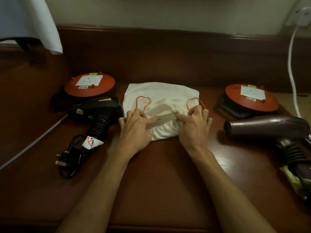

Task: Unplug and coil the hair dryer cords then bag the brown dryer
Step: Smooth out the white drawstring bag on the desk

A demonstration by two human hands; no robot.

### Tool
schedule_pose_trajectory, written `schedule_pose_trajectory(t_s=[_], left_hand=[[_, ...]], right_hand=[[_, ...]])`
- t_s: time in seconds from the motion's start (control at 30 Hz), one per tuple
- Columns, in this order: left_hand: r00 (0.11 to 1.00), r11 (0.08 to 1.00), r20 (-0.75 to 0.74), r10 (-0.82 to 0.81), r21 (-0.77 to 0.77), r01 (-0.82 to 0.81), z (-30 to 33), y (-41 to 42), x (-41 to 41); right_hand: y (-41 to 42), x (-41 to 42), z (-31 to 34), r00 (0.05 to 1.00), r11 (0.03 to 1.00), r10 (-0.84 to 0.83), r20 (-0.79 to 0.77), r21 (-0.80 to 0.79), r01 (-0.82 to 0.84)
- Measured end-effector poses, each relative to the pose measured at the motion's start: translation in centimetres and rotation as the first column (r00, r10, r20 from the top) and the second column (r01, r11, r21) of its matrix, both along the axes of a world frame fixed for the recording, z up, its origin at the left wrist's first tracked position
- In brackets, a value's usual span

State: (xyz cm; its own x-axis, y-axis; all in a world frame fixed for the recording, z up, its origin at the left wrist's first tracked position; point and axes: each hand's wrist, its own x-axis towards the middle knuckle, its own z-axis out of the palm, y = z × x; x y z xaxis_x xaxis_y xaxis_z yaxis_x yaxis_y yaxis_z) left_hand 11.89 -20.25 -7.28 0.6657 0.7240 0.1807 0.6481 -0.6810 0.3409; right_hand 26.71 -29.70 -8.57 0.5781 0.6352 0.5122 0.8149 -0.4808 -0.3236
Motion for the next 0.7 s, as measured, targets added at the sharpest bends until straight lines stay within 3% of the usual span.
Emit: schedule_pose_trajectory(t_s=[0.17, 0.3, 0.43, 0.5, 0.6, 0.7], left_hand=[[0.99, 0.991, 0.062, -0.128, 0.043, 0.125, -0.9, -0.2, 0.3], [0.948, 0.988, 0.285, -0.141, -0.016, 0.152, -0.7, -0.1, 0.2], [0.926, 0.995, 0.368, -0.082, -0.019, 0.096, -0.4, -0.7, 0.1], [0.953, 0.999, 0.302, -0.016, 0.031, 0.007, -0.2, -0.6, 0.0], [0.978, 0.978, 0.179, 0.108, 0.16, -0.137, 0.2, 0.0, -1.0], [0.977, 0.98, 0.14, 0.158, 0.099, -0.173, 0.5, 0.4, -1.8]], right_hand=[[-0.1, -0.5, -0.1, 0.991, 0.997, 0.07, -0.115, -0.01, -0.072], [0.5, -0.6, -0.4, 0.998, 0.996, -0.055, -0.038, -0.077, 0.052], [0.1, 0.3, -0.1, 0.991, 0.994, -0.105, -0.088, 0.018, 0.107], [-0.3, 1.0, 0.3, 0.989, 0.996, -0.011, -0.145, 0.091, 0.024], [-0.9, 1.5, 1.3, 0.913, 0.943, 0.297, -0.28, 0.234, -0.235], [-1.1, 2.0, 1.4, 0.87, 0.922, 0.368, -0.329, 0.249, -0.296]])
